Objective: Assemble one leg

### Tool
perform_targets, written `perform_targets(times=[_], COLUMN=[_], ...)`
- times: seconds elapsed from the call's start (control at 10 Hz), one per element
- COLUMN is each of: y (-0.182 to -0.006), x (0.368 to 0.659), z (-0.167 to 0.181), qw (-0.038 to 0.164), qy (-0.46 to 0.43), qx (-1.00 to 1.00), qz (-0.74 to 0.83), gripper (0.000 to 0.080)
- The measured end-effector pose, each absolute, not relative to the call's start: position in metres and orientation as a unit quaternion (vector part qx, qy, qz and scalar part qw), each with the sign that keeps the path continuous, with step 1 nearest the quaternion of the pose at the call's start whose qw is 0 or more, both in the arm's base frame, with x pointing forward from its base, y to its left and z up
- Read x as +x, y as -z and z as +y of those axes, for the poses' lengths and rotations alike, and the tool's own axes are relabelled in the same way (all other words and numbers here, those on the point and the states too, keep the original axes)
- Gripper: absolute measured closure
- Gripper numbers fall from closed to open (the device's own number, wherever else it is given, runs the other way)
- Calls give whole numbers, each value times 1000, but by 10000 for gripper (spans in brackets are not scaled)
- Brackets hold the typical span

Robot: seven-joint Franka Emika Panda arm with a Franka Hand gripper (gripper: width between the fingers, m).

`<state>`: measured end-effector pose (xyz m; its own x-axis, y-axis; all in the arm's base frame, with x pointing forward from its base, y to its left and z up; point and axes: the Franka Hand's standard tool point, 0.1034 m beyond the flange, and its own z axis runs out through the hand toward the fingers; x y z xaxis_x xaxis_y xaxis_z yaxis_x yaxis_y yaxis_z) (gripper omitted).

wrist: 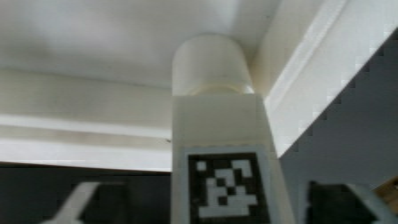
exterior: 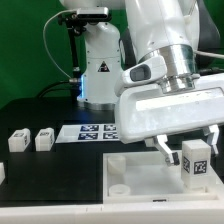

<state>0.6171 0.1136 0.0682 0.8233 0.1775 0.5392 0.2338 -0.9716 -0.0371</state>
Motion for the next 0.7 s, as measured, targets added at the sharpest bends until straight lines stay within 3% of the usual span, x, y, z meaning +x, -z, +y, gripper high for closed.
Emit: perform_targets(times=[0.1, 0.2, 0.7], y=[-68, -68, -68], x=[617, 617, 617], z=[114, 114, 114], qw=[51, 51, 51], qy=[277, 277, 277], qx=[-953, -953, -953], qz=[-108, -108, -108], gripper=[251, 168, 151])
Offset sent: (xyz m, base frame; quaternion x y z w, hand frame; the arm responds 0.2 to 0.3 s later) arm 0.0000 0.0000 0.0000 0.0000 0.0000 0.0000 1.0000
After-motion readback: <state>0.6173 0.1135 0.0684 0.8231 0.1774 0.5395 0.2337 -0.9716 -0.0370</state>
